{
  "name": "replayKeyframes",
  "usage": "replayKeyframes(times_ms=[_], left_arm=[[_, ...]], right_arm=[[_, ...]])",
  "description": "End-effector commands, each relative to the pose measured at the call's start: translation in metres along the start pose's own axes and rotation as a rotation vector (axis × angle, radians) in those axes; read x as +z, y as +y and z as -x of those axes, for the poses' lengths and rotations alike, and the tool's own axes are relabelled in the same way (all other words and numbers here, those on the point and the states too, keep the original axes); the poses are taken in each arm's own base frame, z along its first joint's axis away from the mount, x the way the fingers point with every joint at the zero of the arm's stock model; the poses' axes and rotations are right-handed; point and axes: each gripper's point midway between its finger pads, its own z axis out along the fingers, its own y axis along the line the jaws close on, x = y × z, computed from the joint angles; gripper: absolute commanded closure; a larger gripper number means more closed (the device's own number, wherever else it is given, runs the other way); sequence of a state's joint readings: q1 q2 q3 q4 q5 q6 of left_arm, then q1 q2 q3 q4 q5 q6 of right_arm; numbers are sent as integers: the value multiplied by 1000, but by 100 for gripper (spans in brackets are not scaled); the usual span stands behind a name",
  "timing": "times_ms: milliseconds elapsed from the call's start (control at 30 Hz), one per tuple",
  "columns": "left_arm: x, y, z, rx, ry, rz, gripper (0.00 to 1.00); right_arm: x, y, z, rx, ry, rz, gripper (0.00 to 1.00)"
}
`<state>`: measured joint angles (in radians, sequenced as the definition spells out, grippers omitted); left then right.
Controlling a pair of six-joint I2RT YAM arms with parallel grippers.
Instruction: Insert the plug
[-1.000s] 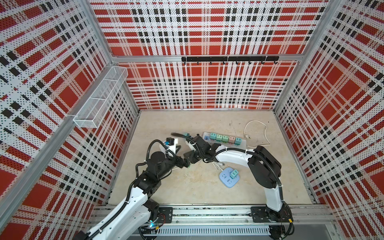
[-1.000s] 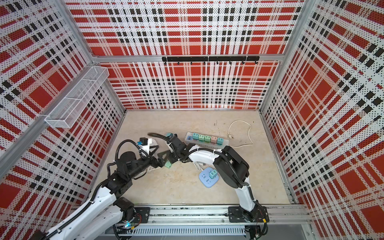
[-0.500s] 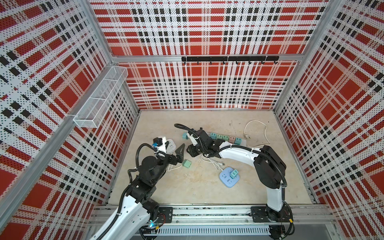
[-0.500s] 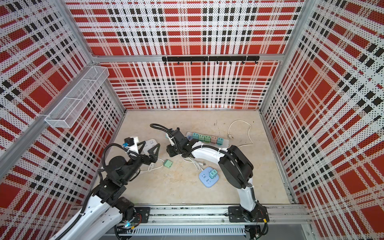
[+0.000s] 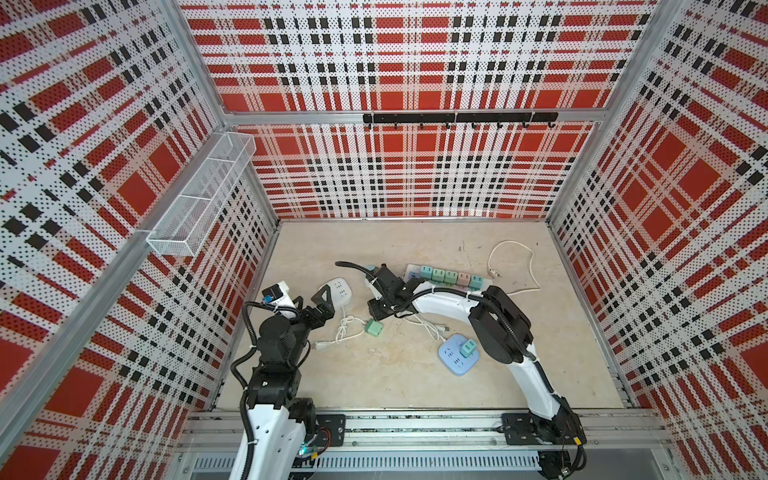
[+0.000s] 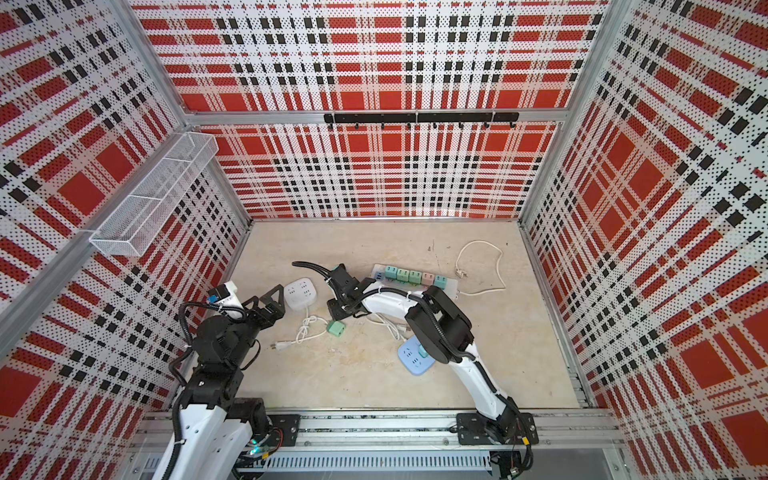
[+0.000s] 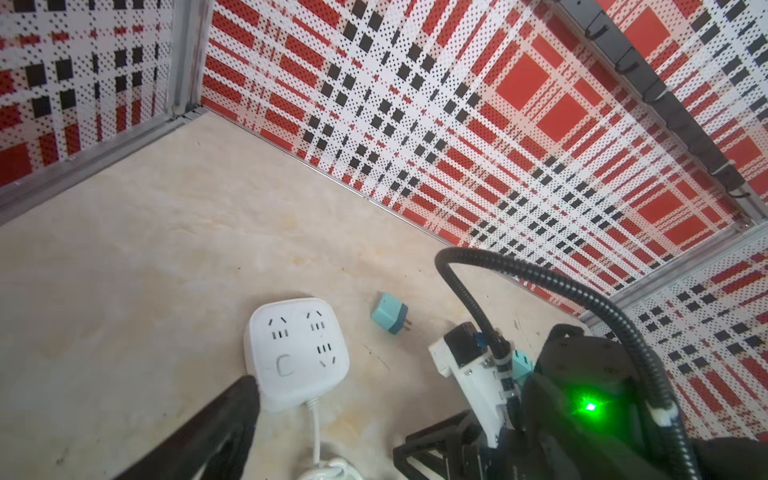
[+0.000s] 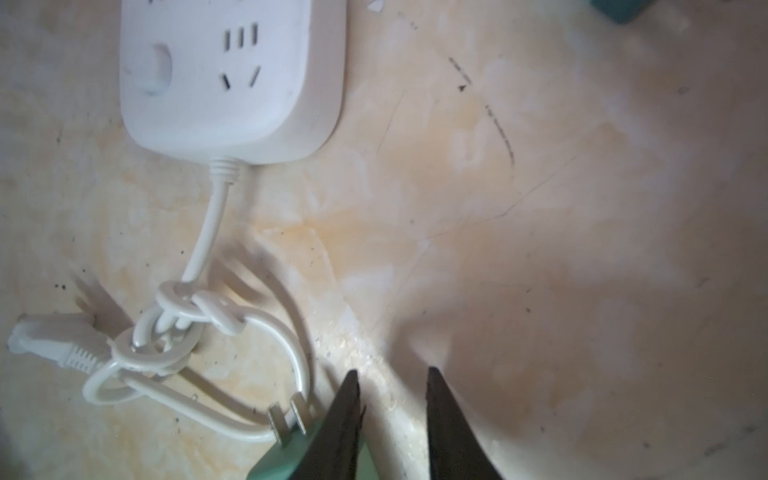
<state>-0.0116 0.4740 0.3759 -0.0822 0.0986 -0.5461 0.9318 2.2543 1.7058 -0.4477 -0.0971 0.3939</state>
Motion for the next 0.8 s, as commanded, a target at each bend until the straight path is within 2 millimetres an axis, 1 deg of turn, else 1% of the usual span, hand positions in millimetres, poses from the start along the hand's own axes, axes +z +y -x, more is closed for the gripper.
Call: replayKeyframes(times_ms=[0,133,267,433,633,767], left_arm=[[1,-5,1,-26,4,-28,1],[2,-4,0,-29,7,-30,1],[0,-5,1,-32,2,-35,1],[-2,-2,3,-34,-1,-13,1],[-3,-6,6,-35,-2,-21,1],[-5,-7,9,-32,-4,-20,1]], right_arm=[[0,15,-5,-37,14,16,58],[0,20,-15,-60,33,20,46],[0,19,-29,-88,68,-35,42],[-10,9,-53,-101,104,-93,33],[-32,-7,-76,-103,126,-173,24],[-43,-20,-86,-87,129,-223,22]])
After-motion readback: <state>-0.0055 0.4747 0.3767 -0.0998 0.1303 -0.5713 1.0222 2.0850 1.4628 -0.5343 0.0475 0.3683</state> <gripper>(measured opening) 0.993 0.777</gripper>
